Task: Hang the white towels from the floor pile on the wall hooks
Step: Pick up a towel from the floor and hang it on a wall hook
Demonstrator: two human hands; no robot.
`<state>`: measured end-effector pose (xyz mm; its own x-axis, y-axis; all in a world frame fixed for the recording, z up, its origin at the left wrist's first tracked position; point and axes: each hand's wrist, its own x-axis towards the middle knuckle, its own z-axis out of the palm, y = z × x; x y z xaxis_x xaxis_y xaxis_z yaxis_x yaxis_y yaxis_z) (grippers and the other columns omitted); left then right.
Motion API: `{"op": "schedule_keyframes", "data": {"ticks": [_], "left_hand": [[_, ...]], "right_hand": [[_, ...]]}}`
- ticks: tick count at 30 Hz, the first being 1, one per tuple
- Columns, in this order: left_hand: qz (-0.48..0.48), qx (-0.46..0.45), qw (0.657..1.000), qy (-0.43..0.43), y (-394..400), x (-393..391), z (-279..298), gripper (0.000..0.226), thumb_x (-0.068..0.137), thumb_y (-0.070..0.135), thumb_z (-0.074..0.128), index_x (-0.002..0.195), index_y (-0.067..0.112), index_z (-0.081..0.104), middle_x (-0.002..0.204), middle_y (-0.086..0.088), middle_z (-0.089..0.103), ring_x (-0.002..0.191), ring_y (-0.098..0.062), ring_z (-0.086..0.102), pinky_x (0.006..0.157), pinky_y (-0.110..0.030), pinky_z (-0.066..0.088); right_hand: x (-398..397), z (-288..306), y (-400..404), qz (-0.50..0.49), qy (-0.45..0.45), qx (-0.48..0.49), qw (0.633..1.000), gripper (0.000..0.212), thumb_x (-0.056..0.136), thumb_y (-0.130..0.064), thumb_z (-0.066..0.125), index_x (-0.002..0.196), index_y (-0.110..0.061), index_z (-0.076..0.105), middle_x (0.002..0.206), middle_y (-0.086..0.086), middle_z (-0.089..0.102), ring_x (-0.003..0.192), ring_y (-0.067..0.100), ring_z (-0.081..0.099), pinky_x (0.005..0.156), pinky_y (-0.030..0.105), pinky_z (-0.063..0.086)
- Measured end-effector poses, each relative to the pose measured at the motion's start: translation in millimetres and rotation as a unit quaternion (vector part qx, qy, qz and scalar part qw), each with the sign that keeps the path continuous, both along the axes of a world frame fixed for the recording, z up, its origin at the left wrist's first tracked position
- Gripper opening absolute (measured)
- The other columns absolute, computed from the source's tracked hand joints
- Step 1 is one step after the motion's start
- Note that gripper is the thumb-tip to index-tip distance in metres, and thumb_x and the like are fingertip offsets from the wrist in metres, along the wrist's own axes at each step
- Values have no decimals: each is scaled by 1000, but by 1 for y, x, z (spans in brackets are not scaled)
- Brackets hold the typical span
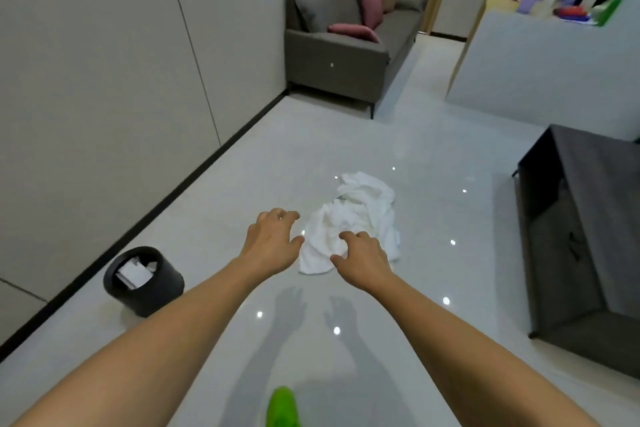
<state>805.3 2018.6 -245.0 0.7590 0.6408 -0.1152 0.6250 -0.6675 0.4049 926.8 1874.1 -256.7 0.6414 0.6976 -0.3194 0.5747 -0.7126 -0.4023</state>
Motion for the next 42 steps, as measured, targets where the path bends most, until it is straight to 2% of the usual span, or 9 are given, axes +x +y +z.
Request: {"op": "schedule_keyframes", "data": {"ticks": [5,12,18,24,29,35,38,42], "left_hand": [[-51,-47,996,61,48,70,-46,51,96,36,53,143,21,44,145,-7,44,135,-28,36,106,-42,39],[-84,-112,981,134,93,160,-115,51,95,36,54,142,19,46,146,-9,44,135,-30,36,107,-41,39],[-47,-153,972,173,141,240,-179,50,95,35,55,141,18,48,144,-10,46,133,-28,41,105,-38,41],[55,-207,956,200,190,307,-237,49,93,33,61,138,14,52,137,-14,54,121,-30,53,100,-34,41],[103,-247,936,227,226,347,-293,47,93,32,62,136,15,54,133,-13,56,120,-28,54,97,-30,38],[103,-267,928,240,278,390,-415,44,91,27,64,132,11,57,127,-15,60,115,-29,56,95,-31,40],[85,-281,925,244,308,407,-502,44,93,28,62,134,13,55,130,-12,57,112,-27,56,95,-30,39],[60,-297,915,268,341,423,-627,47,95,28,59,138,12,52,137,-11,54,121,-27,53,102,-30,36]], "right_hand": [[53,-44,13,-87,52,-49,994,57,95,-42,54,146,-19,40,142,9,45,131,30,42,106,41,39],[135,-107,34,-155,110,-92,977,59,94,-41,55,146,-17,42,142,10,47,131,32,43,106,40,39],[237,-176,87,-170,169,-89,967,56,92,-39,57,142,-17,46,136,11,51,126,30,49,101,36,43],[326,-251,148,-148,234,-115,954,57,92,-35,58,143,-12,46,128,13,58,120,28,54,92,33,45],[373,-309,195,-141,269,-136,943,56,93,-35,58,142,-12,48,133,12,57,126,27,50,97,32,41],[407,-427,252,-142,287,-157,934,52,93,-34,58,140,-11,50,134,14,57,126,28,51,98,32,40],[409,-507,284,-156,300,-163,927,51,93,-34,59,138,-12,52,133,13,58,124,27,53,97,32,41],[398,-619,327,-168,332,-173,912,51,94,-34,58,140,-11,51,133,13,58,123,28,54,95,31,42]]}}
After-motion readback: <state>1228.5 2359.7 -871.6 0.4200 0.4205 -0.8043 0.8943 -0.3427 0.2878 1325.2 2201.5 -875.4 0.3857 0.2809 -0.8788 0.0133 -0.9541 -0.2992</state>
